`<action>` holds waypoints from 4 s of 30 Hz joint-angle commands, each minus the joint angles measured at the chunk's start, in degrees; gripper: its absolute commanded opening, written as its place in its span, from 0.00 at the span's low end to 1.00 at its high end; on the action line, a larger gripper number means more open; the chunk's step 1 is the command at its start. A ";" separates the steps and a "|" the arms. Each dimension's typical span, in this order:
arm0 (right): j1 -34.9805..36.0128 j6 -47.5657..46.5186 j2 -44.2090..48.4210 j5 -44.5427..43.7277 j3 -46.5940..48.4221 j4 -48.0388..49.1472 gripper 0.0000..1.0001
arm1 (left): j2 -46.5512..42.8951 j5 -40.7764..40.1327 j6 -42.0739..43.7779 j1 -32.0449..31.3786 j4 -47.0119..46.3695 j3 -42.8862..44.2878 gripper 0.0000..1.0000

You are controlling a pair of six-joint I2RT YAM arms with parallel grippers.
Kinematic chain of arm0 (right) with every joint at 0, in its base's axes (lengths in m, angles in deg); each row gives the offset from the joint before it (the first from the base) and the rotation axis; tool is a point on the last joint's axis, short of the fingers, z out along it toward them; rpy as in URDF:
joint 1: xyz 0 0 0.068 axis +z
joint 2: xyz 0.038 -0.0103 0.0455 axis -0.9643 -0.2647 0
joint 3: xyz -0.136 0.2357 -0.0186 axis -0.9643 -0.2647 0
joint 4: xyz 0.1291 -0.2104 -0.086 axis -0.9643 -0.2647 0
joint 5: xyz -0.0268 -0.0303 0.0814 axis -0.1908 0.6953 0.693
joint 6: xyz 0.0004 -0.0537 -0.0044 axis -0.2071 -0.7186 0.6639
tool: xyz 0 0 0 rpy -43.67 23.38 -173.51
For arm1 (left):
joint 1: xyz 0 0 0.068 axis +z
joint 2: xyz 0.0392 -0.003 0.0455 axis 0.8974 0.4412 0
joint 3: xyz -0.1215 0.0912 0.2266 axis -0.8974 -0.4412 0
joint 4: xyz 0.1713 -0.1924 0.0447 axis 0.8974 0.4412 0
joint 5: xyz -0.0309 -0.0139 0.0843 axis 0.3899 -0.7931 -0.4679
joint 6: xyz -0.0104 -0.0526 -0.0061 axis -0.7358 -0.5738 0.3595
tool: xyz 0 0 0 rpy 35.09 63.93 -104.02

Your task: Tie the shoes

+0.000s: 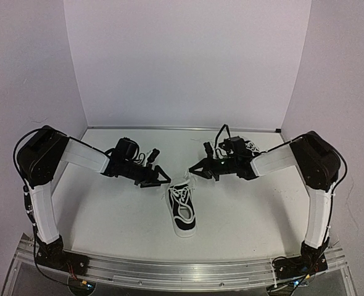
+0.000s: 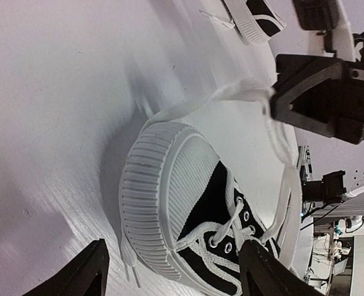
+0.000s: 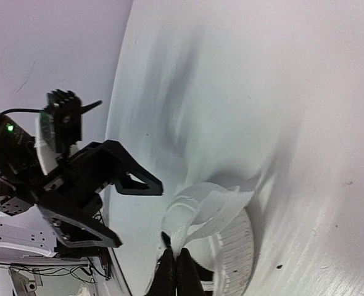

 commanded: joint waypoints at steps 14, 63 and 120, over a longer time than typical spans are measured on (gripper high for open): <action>5.06 -8.08 9.35 6.22 11.54 -1.56 0.00 | -11.90 -4.36 2.54 2.09 5.29 2.10 0.78; 9.53 -30.78 12.92 -7.99 -0.26 -36.24 0.68 | 0.81 -28.03 15.23 -3.82 28.68 14.81 0.51; 15.10 -54.44 -10.98 -27.41 50.14 -65.86 0.67 | -19.36 -35.60 1.34 -6.38 20.59 -10.53 0.00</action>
